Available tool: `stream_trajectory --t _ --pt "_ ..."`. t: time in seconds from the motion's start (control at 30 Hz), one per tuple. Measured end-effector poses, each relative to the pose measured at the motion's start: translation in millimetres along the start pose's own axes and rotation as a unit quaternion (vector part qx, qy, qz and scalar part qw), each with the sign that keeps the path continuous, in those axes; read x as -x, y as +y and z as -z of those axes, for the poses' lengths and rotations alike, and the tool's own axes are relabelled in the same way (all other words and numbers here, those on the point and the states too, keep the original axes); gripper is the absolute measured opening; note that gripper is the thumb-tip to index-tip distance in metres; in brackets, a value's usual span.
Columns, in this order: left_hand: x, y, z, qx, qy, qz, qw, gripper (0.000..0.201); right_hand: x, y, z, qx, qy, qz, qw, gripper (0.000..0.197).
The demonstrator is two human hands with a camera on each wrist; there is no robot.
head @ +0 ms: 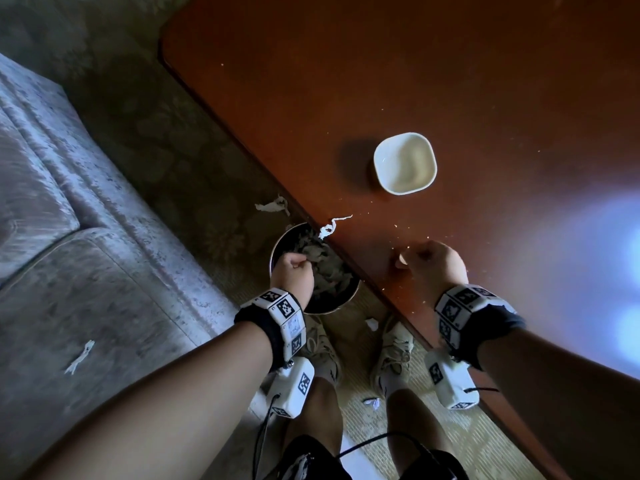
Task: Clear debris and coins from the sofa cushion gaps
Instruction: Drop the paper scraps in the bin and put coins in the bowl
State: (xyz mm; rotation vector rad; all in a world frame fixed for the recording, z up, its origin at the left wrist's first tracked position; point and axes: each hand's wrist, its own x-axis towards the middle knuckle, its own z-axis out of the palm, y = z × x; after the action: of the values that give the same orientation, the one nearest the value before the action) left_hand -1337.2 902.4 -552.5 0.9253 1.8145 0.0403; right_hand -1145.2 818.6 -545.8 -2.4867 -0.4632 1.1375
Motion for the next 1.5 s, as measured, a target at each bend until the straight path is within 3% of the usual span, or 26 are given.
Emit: stream_trajectory --t 0.17,0.33,0.43,0.53,0.6,0.7,0.9,1.0,1.07,1.17,1.23,1.33,1.37,1.43,1.5 --pt "8.4 -4.1 -31.1 -0.021 -0.054 -0.014 0.998 0.013 -16.7 20.4 31.1 -0.053 0.058 -0.068 0.995 0.015" --pt "20.2 -2.9 -52.9 -0.035 -0.068 -0.034 0.997 0.012 -21.6 31.1 47.5 0.007 0.107 -0.066 0.992 0.039" --pt "24.2 -1.4 -56.0 -0.043 -0.069 -0.044 0.996 0.012 -16.8 32.4 53.6 -0.071 0.123 -0.074 0.987 0.053" --pt "28.6 0.7 -53.9 -0.033 -0.073 -0.041 0.996 0.013 -8.1 26.3 50.6 -0.283 0.053 -0.118 0.950 0.049" --pt "31.0 2.6 -51.5 -0.008 -0.076 -0.033 0.997 0.014 -4.6 17.3 48.1 -0.344 -0.020 -0.129 0.930 0.037" --pt "34.9 6.0 -46.3 0.069 -0.104 0.002 0.992 0.016 1.7 0.2 34.6 -0.280 -0.123 -0.108 0.946 0.037" --pt "41.2 10.2 -26.9 0.214 -0.220 0.057 0.950 0.034 33.8 -31.7 -9.5 -0.292 -0.288 -0.065 0.910 0.018" --pt "41.5 12.1 -19.9 0.243 -0.245 0.057 0.937 0.040 41.7 -39.4 -22.1 -0.262 -0.278 -0.055 0.923 0.017" --pt "43.2 16.5 -18.2 0.243 -0.261 0.048 0.933 0.043 42.4 -42.4 -23.3 -0.251 -0.258 -0.051 0.932 0.027" --pt "48.8 23.3 -21.5 0.213 -0.288 -0.003 0.934 0.039 40.7 -44.0 -25.5 -0.141 -0.212 0.001 0.967 0.044" --pt "50.4 24.6 -25.7 0.196 -0.291 -0.033 0.936 0.039 38.4 -42.3 -26.2 -0.156 -0.205 -0.009 0.966 0.049" --pt "45.8 18.9 -30.0 0.156 -0.301 -0.078 0.938 0.077 34.1 -39.0 -25.3 -0.211 -0.206 -0.050 0.954 0.055" --pt "43.7 16.8 -29.5 0.131 -0.307 -0.094 0.938 0.080 32.1 -38.7 -25.9 -0.215 -0.201 -0.068 0.953 0.057" --pt "40.4 14.9 -24.9 0.095 -0.303 -0.132 0.939 0.056 26.7 -39.7 -31.4 -0.240 -0.197 -0.119 0.943 0.059" --pt "34.3 9.9 -19.1 0.056 -0.265 -0.168 0.948 0.028 23.6 -43.8 -40.3 -0.285 -0.238 -0.185 0.910 0.067"
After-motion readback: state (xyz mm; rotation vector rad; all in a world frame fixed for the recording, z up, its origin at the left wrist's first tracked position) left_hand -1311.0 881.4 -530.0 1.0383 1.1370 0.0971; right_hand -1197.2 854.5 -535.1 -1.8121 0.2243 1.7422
